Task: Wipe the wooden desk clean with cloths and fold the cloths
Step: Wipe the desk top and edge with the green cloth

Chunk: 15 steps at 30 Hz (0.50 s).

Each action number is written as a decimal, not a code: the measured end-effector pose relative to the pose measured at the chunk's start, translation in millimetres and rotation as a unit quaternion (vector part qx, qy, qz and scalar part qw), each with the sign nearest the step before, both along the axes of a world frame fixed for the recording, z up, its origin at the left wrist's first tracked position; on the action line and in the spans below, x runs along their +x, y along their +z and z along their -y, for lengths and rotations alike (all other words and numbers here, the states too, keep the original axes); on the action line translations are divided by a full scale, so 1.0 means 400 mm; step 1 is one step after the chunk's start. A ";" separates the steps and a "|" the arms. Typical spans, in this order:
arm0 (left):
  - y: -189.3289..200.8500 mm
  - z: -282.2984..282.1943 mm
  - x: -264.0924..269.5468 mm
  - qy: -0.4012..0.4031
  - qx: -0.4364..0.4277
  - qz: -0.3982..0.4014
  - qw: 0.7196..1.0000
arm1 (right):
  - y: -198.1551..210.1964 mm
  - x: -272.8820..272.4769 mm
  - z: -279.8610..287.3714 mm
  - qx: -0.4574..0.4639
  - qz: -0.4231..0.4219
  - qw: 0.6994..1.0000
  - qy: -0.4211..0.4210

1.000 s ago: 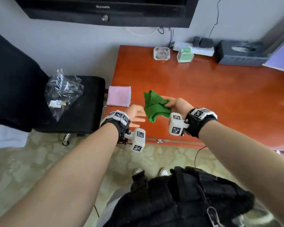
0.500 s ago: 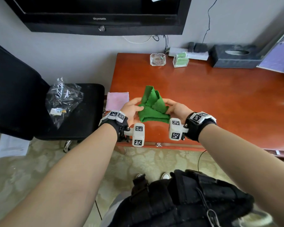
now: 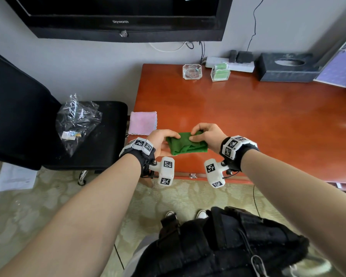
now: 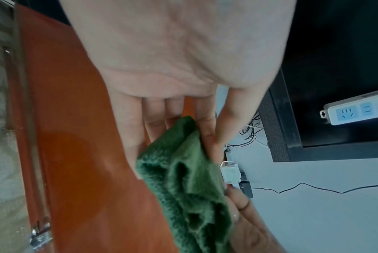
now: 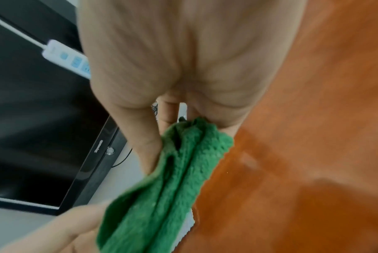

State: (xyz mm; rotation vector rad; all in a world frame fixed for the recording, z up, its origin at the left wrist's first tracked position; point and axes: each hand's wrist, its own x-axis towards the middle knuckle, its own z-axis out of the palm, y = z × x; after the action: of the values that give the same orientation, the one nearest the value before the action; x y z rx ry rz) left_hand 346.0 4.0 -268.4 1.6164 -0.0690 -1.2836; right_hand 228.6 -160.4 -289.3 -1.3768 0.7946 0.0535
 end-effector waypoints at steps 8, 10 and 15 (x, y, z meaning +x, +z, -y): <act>-0.040 -0.007 0.000 0.020 -0.024 0.052 0.998 | -0.052 0.011 -0.002 -0.064 -0.091 0.993 -0.032; -0.059 -0.009 0.003 0.030 0.002 0.068 0.997 | -0.043 0.016 0.006 -0.184 -0.131 0.974 -0.016; -0.179 -0.054 0.036 -0.087 0.193 0.300 0.930 | -0.054 0.021 0.048 -0.424 -0.162 0.891 0.000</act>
State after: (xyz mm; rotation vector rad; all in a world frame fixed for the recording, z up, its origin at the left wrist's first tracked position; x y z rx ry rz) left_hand 360.6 25.4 -339.8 2.3489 -0.3627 -0.9207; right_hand 237.0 -179.5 -311.0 -2.2347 1.1690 -0.0782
